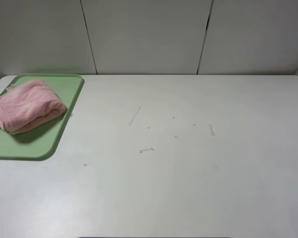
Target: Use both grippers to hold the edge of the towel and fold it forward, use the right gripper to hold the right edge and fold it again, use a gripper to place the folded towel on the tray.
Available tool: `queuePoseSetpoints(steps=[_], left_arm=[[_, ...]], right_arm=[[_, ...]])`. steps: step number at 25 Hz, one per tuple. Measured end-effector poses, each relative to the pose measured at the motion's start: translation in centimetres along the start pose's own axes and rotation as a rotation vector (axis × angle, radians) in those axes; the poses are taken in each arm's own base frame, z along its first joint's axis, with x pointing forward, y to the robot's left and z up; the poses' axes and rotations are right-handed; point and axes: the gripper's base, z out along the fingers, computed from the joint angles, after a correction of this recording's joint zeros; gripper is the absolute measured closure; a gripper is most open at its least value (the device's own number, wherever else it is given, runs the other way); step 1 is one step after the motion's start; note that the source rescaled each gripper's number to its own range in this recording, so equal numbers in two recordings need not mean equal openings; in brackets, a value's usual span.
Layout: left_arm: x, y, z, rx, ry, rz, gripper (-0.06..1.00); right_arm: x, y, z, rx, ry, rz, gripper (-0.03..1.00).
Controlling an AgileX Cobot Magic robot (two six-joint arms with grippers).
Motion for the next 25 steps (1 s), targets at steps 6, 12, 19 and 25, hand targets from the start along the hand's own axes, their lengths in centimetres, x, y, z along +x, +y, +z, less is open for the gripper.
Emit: queuePoseSetpoints(steps=[6, 12, 19, 25], left_arm=[[0.00, 0.00, 0.00, 0.000, 0.000, 0.000, -0.05], [0.00, 0.00, 0.00, 0.000, 0.000, 0.000, -0.06], [0.00, 0.00, 0.00, 0.000, 0.000, 0.000, -0.06], [0.00, 0.00, 0.00, 0.000, 0.000, 0.000, -0.06]], right_arm=[[0.00, 0.00, 0.00, 0.000, 0.000, 0.000, -0.03], [0.00, 0.00, 0.00, 0.000, 0.000, 0.000, -0.03], [0.00, 0.00, 0.00, 0.000, 0.000, 0.000, -0.03], [0.00, 0.00, 0.00, 0.000, 0.000, 0.000, -0.03]])
